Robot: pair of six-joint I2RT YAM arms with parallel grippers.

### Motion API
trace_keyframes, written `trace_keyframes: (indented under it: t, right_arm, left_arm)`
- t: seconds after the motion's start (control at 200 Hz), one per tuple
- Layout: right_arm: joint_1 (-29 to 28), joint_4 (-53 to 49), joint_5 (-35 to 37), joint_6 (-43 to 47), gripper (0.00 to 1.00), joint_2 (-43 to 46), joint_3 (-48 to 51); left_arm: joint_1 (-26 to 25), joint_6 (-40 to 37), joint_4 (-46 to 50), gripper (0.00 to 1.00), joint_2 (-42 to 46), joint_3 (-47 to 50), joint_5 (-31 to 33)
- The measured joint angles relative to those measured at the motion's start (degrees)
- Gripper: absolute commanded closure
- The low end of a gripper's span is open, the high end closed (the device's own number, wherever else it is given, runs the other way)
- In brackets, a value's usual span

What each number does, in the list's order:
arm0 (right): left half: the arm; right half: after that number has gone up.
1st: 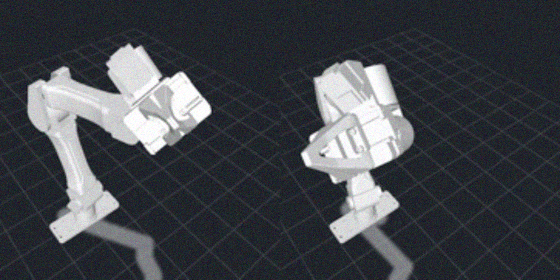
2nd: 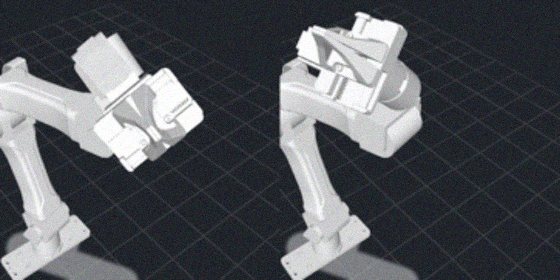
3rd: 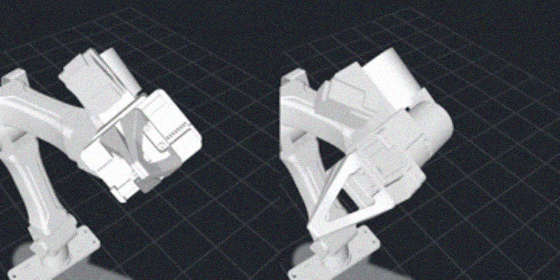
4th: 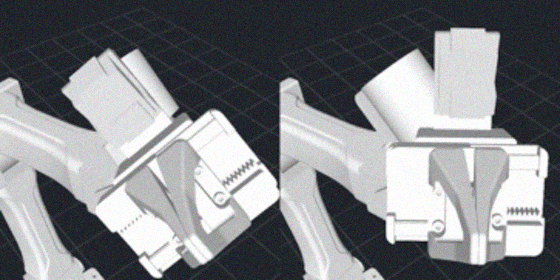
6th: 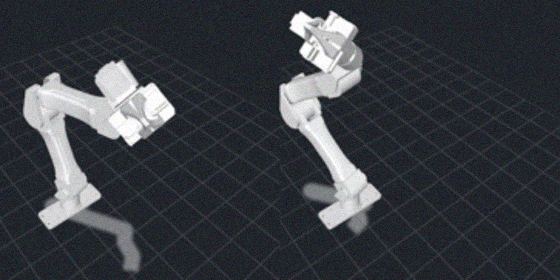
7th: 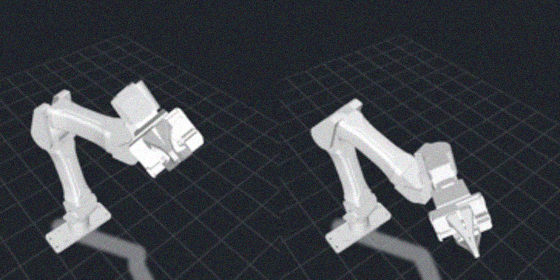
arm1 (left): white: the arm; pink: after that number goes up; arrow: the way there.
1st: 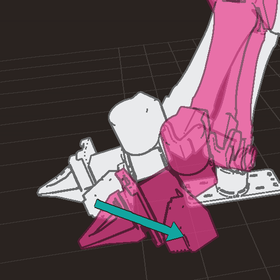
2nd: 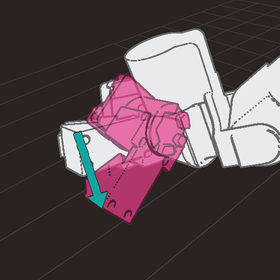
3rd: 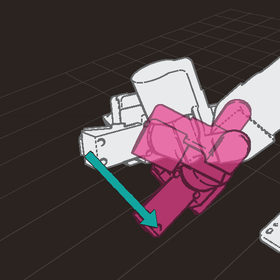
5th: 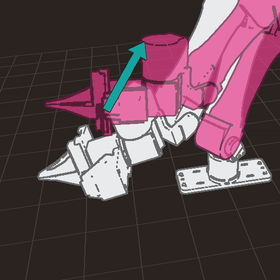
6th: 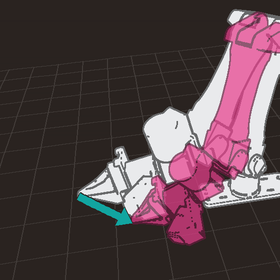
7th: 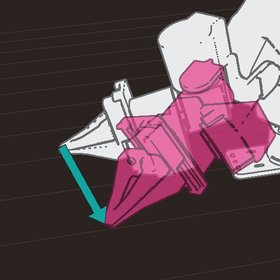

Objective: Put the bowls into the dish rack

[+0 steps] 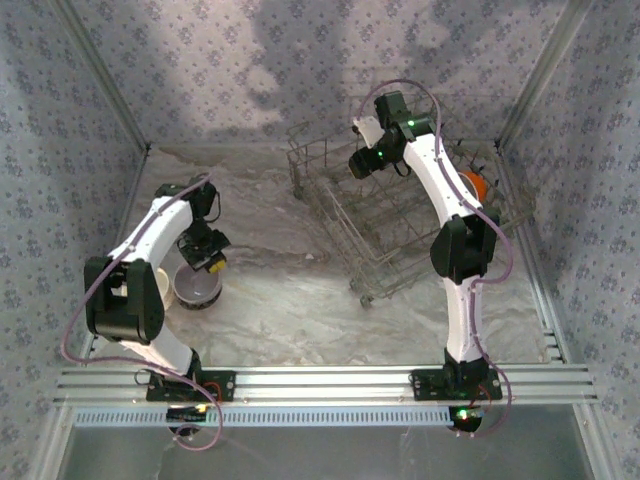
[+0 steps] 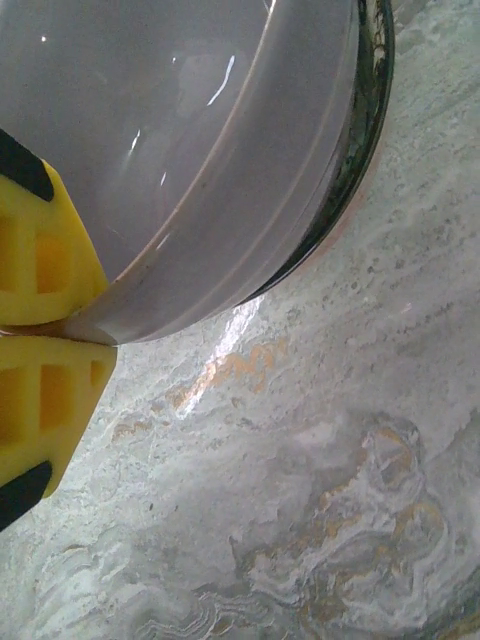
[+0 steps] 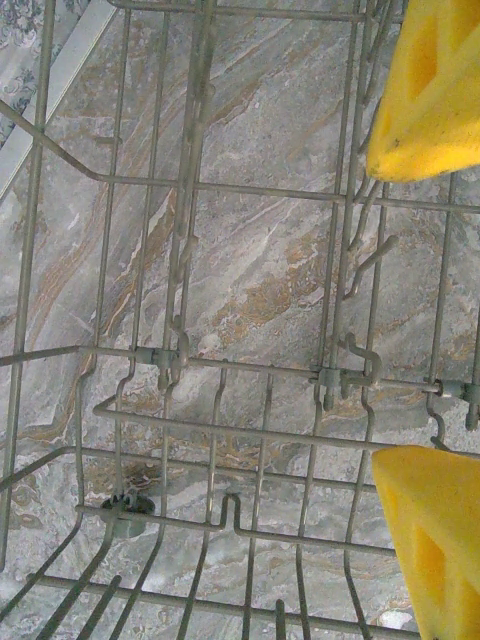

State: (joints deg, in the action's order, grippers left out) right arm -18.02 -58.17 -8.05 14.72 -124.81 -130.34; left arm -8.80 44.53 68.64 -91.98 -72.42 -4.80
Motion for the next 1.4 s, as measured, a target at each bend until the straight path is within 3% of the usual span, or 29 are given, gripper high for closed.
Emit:
trace_keyframes:
  t: [0.42,0.625,0.82,1.179,1.399]
  right_arm:
    - [1.77,0.20,0.09,-1.90,0.29,0.02,-0.11]
    - [3.23,1.60,0.33,-4.26,0.30,0.28,-1.99]
    - [3.39,4.59,0.90,-6.88,0.32,3.80,-2.64]
    - [-4.55,19.39,-0.46,-12.44,0.35,13.88,4.00]
    - [-8.50,32.48,-3.17,-16.96,0.38,18.43,12.70]
  left_arm:
    - [-2.16,1.22,3.21,1.00,-0.15,-11.63,2.78]
    - [-2.21,3.78,0.42,1.00,-1.25,-26.86,2.73]
    - [-2.95,6.82,-9.66,1.00,-6.27,-42.73,2.56]
    - [-10.67,12.50,-18.49,1.00,-23.85,-76.37,4.24]
    - [-14.75,17.46,-20.50,1.00,-28.59,-84.59,4.61]
